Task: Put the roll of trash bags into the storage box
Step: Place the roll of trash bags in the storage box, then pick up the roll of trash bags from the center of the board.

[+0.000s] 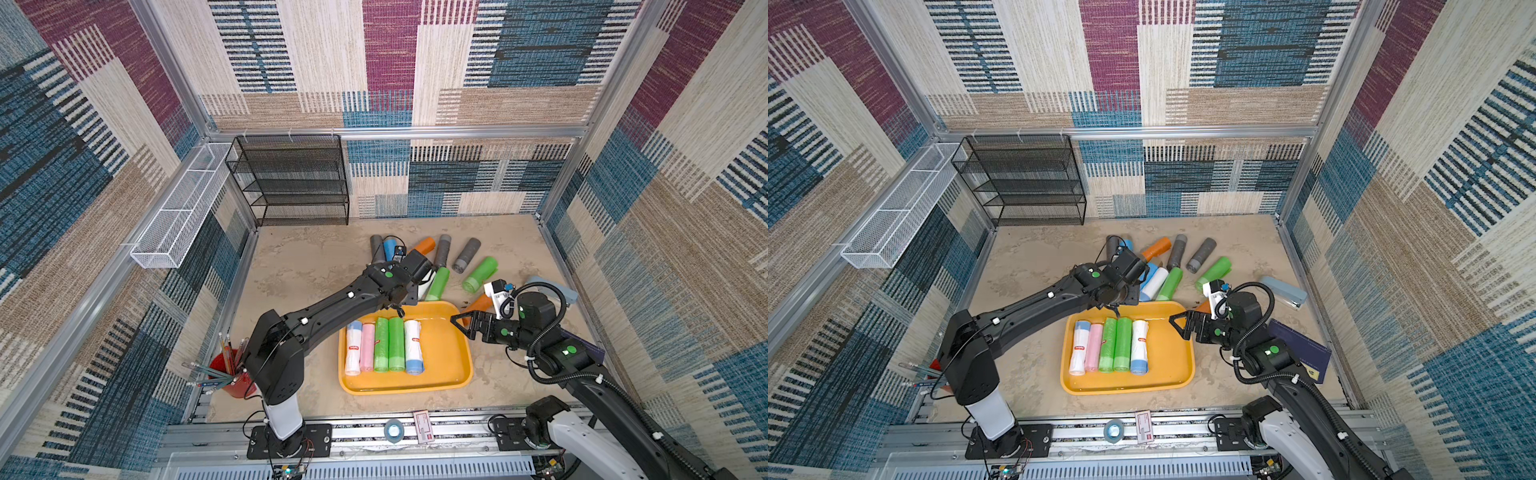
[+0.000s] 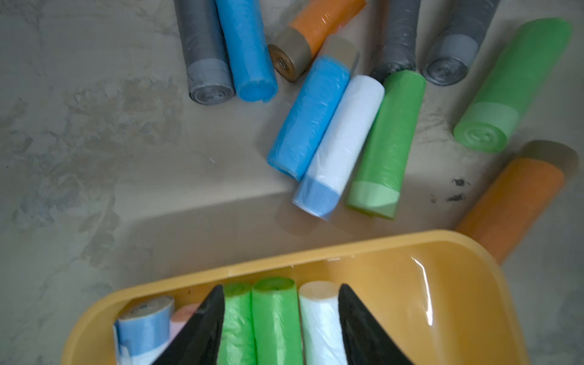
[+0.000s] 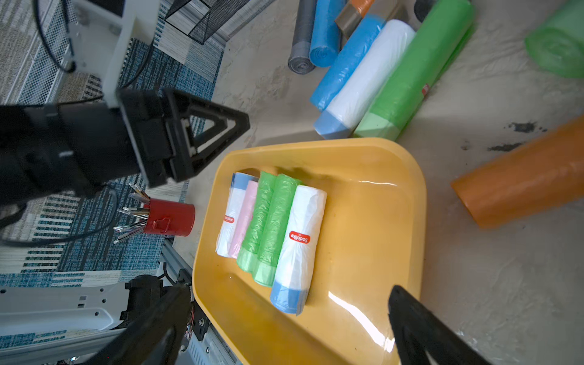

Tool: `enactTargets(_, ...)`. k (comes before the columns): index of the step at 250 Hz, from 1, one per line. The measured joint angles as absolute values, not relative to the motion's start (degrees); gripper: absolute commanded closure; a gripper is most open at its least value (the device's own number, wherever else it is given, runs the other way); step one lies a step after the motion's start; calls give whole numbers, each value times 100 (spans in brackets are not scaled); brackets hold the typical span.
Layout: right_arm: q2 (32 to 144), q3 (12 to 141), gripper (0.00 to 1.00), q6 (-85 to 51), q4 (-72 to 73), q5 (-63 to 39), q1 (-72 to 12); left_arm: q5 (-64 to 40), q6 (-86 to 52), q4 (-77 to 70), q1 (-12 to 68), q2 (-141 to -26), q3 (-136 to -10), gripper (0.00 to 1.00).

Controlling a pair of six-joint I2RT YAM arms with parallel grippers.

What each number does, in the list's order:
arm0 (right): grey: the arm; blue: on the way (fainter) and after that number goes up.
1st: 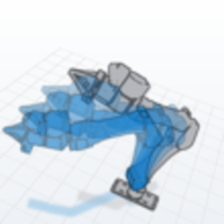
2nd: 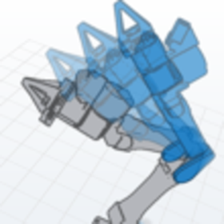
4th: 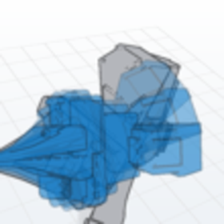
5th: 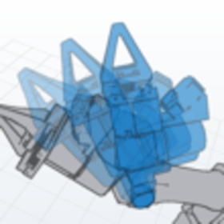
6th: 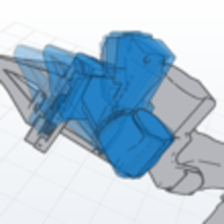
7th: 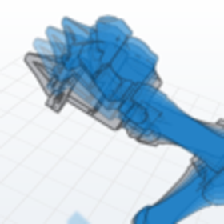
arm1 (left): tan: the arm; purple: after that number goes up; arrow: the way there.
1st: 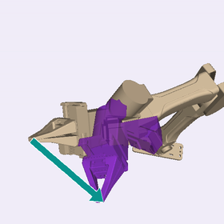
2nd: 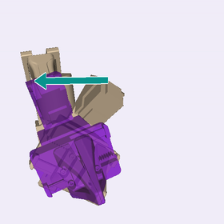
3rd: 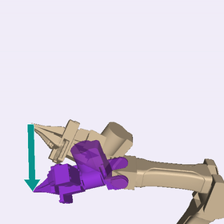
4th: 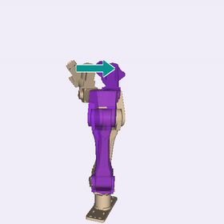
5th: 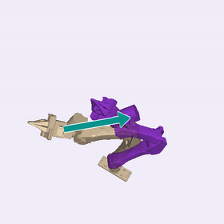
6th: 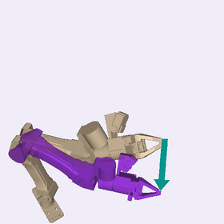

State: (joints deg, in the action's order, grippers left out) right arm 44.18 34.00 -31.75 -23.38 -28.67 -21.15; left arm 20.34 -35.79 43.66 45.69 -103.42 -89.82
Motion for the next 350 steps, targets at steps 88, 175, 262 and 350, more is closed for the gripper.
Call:
enactTargets(88,5441,3800,1,-2773,-1962,-3138,-2115,1546,-2926,4519,3260,-12162,-11013,40)
enactTargets(175,6189,4038,1,-2606,-1125,-3306,-2115,1138,-2659,4604,2637,-13880,-12868,40)
enactTargets(262,6635,4003,1,-2497,-860,-3389,-2115,867,-2663,4650,2469,-14549,-13157,43)
enactTargets(350,6539,3892,1,-2456,-888,-3380,-2115,926,-2663,4659,2445,-14324,-12818,62)
